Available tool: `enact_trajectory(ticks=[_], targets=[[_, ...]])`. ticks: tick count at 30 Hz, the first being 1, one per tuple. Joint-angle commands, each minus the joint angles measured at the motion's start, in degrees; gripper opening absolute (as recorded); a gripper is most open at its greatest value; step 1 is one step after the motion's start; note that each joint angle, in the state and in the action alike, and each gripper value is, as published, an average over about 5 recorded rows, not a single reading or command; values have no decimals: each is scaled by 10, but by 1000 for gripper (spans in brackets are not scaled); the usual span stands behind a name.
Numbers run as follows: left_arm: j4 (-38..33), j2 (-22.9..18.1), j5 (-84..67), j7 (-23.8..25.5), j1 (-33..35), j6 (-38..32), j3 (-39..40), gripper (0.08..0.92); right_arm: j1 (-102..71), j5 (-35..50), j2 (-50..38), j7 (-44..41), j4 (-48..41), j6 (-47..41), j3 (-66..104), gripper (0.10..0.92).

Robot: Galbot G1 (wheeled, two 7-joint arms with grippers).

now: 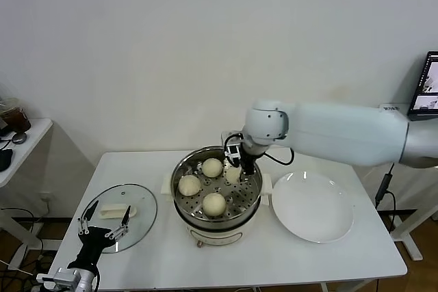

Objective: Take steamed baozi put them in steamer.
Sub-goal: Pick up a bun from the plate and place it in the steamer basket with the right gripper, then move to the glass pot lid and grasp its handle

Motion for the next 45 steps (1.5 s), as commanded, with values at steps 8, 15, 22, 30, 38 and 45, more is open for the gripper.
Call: enact_trajectory(ticks=[8,15,22,30,38,45], targets=[[-1,-1,1,1,-1,1,1,823,-55,-38,15,14,-25,-3,10,452],[-1,-1,6,2,0,-2,-2,823,-65,-41,15,14,-31,2,19,474],[-1,-2,9,2,-3,-2,-2,823,-58,-38,-5,15,-13,7,40,656],[-1,1,9,3,-6,-2,-2,823,-59,-22,-88,53,72,17,109,816],[-1,-3,7,2,-5,-17,-4,823,-306,40,-262,308,198,106,348,823],[0,-1,3,4,3,-38,-7,823,-863,-56,-325,394,255,305,825,823]])
